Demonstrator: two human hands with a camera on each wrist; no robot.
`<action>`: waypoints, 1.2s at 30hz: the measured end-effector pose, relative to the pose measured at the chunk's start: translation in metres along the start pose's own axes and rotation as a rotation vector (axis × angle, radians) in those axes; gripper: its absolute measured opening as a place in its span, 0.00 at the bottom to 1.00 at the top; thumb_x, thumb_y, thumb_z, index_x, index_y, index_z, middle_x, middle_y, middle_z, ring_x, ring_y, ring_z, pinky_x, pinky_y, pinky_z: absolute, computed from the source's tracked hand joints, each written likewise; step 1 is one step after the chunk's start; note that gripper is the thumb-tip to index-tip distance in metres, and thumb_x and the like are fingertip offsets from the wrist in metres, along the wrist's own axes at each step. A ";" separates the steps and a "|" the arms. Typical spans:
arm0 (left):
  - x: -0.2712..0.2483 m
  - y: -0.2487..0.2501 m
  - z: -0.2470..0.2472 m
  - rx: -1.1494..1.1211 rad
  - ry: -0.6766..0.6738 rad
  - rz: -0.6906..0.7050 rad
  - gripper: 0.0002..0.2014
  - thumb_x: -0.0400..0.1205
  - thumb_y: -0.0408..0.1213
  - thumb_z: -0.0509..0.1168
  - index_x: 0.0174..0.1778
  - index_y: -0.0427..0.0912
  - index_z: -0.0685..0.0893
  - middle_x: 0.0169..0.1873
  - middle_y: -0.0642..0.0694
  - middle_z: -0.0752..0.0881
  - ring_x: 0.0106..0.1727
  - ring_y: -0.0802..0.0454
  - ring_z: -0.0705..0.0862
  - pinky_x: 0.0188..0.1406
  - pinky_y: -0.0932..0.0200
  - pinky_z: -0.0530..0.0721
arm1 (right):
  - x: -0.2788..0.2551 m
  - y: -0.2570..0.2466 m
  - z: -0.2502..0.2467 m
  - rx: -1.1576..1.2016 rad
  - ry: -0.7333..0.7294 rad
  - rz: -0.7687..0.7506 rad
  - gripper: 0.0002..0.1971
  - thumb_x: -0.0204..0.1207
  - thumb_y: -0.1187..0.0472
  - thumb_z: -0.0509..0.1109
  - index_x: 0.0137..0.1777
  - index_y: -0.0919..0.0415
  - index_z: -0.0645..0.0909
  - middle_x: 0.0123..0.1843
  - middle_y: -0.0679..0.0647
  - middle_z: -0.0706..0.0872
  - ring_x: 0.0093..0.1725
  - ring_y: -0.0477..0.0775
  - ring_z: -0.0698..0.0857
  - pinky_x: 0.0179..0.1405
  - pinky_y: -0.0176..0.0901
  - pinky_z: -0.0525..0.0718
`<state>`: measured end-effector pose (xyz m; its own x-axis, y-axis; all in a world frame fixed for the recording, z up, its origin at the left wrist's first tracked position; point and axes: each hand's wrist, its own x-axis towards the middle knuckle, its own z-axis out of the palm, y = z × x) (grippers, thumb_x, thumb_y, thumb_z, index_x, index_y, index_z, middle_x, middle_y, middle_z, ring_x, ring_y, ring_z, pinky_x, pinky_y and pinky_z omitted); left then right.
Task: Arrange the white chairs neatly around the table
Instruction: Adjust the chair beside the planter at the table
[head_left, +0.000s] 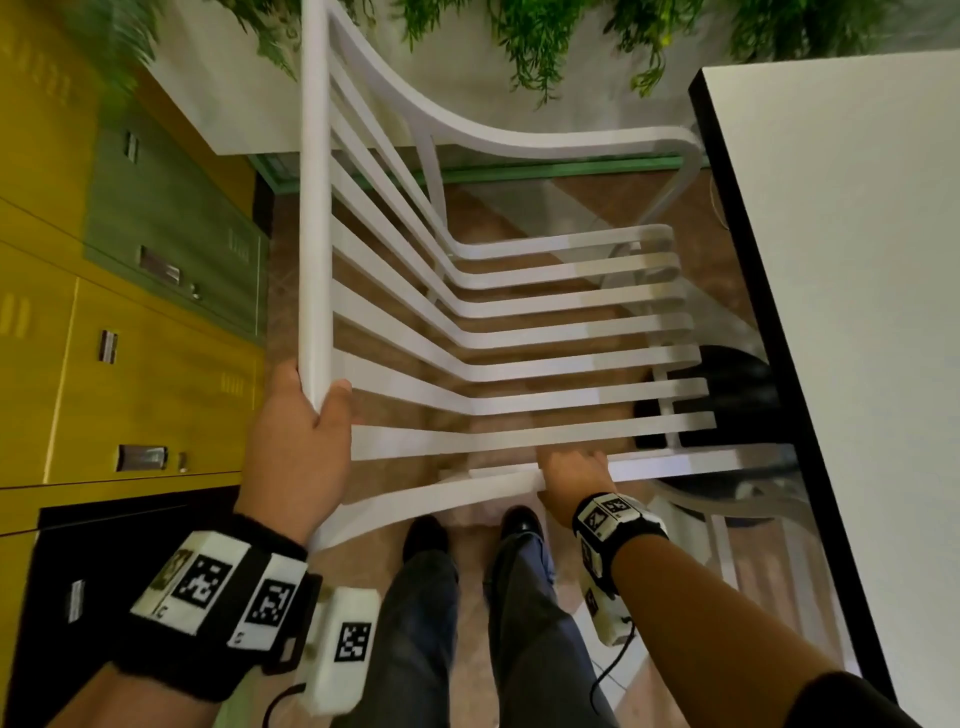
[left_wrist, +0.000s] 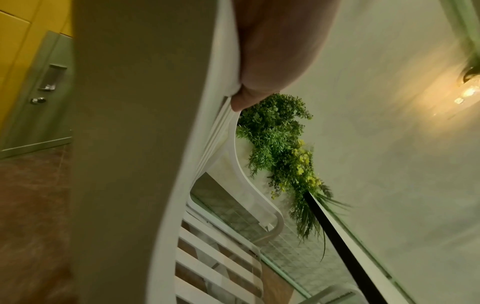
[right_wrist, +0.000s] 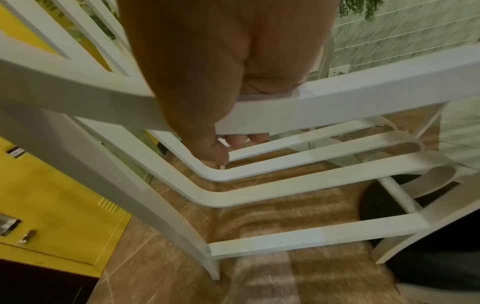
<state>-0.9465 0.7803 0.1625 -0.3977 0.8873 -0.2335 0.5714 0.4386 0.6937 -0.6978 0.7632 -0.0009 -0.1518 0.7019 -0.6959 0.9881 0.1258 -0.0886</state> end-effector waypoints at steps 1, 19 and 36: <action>-0.002 0.000 0.000 0.005 0.001 -0.002 0.15 0.84 0.41 0.60 0.63 0.38 0.74 0.38 0.47 0.77 0.35 0.60 0.75 0.27 0.63 0.69 | -0.001 0.001 0.000 0.001 -0.008 -0.010 0.12 0.79 0.56 0.65 0.60 0.56 0.75 0.55 0.53 0.85 0.57 0.57 0.82 0.68 0.56 0.70; 0.015 0.009 0.002 0.059 0.004 0.015 0.16 0.84 0.42 0.59 0.64 0.36 0.73 0.42 0.40 0.80 0.33 0.54 0.76 0.25 0.61 0.69 | 0.010 0.000 -0.010 0.032 -0.029 0.009 0.12 0.77 0.60 0.67 0.59 0.57 0.76 0.55 0.55 0.86 0.57 0.58 0.83 0.70 0.59 0.70; 0.017 0.016 0.004 0.062 0.024 0.005 0.17 0.85 0.42 0.58 0.66 0.38 0.72 0.45 0.41 0.81 0.33 0.58 0.75 0.25 0.63 0.68 | 0.012 0.002 -0.013 0.022 -0.010 0.000 0.14 0.78 0.60 0.66 0.63 0.58 0.75 0.57 0.58 0.85 0.59 0.61 0.81 0.68 0.58 0.71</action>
<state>-0.9409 0.8027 0.1670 -0.4114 0.8860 -0.2138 0.6166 0.4432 0.6507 -0.6979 0.7811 -0.0003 -0.1512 0.6947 -0.7032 0.9885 0.1103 -0.1036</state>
